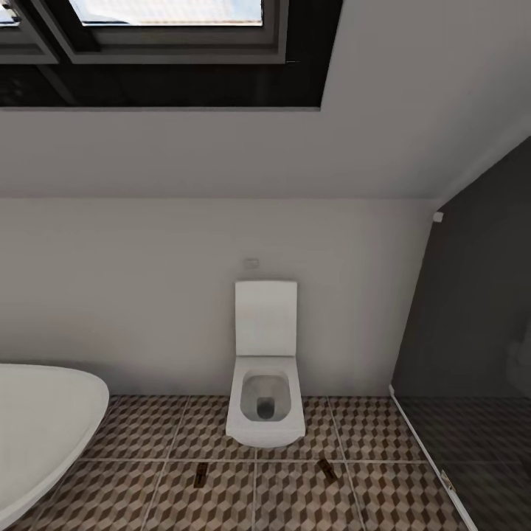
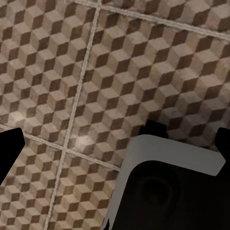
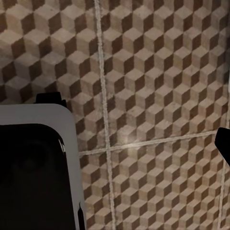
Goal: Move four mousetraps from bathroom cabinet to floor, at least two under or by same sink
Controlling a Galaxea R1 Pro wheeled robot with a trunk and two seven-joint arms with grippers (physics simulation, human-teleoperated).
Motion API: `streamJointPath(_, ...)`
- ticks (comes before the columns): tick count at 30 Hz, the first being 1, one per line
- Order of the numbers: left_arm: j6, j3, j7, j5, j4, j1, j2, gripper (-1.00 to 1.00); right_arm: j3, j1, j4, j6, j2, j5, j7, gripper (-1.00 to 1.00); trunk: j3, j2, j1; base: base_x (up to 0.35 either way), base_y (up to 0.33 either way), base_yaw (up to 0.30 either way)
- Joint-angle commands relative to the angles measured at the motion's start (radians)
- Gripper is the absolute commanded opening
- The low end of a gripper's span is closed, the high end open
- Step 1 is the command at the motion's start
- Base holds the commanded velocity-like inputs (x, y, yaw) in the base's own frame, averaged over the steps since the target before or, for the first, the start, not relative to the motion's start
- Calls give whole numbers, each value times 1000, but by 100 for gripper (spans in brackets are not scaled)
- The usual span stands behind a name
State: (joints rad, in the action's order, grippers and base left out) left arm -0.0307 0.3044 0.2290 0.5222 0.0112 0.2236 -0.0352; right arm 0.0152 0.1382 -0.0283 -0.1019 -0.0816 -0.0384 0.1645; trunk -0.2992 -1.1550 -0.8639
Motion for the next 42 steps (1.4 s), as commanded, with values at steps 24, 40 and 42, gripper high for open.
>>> streamJointPath(24, -2, 6, 3, 11, 4, 0, 0, 100, 1, 1, 8, -10, 3, -1, 1, 100, -1, -1, 0, 0, 0, 0)
streamJointPath(40, -3, 8, 3, 6, 6, 0, 0, 100, 2, 1, 8, -10, 3, 3, 1, 100, -1, -1, 0, 0, 0, 0)
streamJointPath(42, -3, 7, 3, 6, 6, 0, 0, 100, 2, 1, 8, -10, 3, 3, 1, 100, -1, -1, 0, 0, 0, 0)
